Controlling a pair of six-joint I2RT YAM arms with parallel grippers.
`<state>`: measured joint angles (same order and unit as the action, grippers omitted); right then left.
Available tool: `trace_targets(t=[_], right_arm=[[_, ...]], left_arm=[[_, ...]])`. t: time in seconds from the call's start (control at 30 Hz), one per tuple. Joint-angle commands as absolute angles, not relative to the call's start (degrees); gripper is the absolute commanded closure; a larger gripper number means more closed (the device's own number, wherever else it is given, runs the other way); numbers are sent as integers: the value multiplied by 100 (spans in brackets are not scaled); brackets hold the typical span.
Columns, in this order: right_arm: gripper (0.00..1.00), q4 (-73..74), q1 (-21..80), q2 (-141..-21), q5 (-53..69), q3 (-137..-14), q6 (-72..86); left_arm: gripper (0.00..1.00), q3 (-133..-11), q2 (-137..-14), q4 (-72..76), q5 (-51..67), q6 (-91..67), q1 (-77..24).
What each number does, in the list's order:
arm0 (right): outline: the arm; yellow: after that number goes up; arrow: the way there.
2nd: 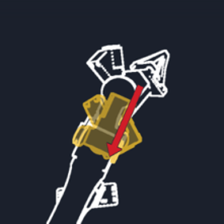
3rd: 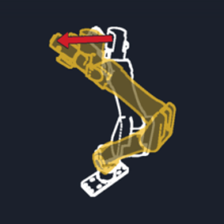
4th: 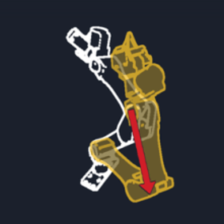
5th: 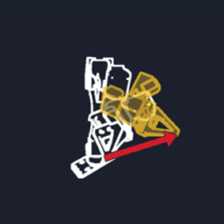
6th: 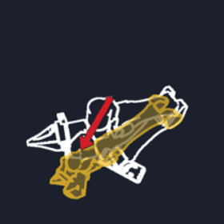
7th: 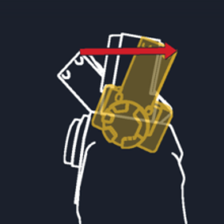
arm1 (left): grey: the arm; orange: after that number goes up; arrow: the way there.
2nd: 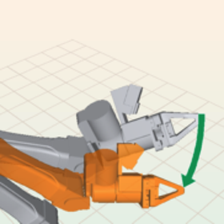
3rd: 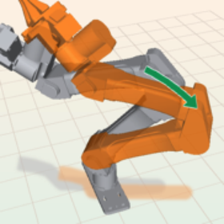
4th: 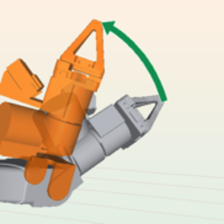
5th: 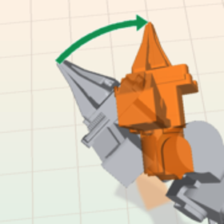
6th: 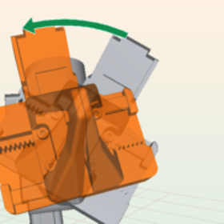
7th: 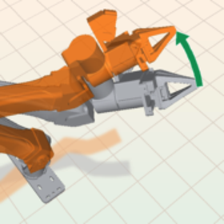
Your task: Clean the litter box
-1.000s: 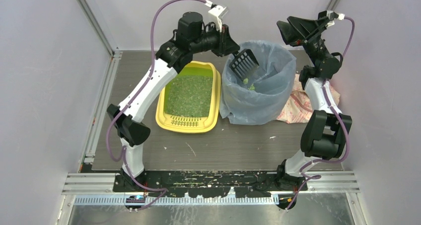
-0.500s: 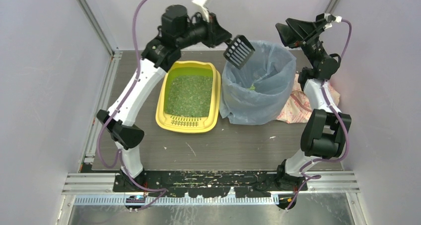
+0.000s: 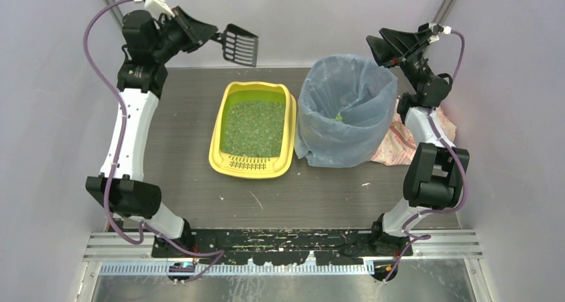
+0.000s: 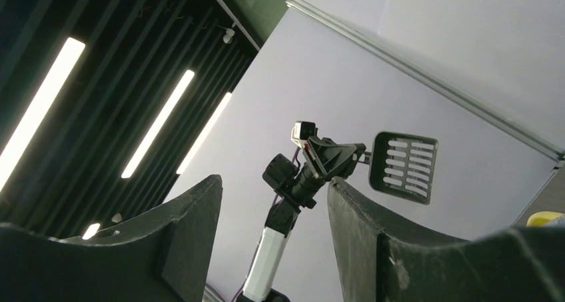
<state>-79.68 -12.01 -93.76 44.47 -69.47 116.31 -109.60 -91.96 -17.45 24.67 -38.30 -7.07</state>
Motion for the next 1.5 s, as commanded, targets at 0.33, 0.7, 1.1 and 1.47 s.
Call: trace_targets(t=[0.33, 0.7, 1.1, 1.47], right_arm=[[36, -7427, -1050, -9536, 4531, -7131, 10981], [36, -5244, -959, -9218, 4799, -7581, 9553], [36, -3657, -439, -8692, 4729, -7241, 8298], [36, -4314, -359, -8728, 4738, -7007, 8732]], left_arm=[[100, -8463, -8163, -2499, 1992, -2687, -726], [100, -7855, -8745, -1927, 1893, -2790, -782], [100, -8114, -9897, -987, 1859, -3090, -826], [100, -8560, -10808, -187, 1855, -3166, -866]])
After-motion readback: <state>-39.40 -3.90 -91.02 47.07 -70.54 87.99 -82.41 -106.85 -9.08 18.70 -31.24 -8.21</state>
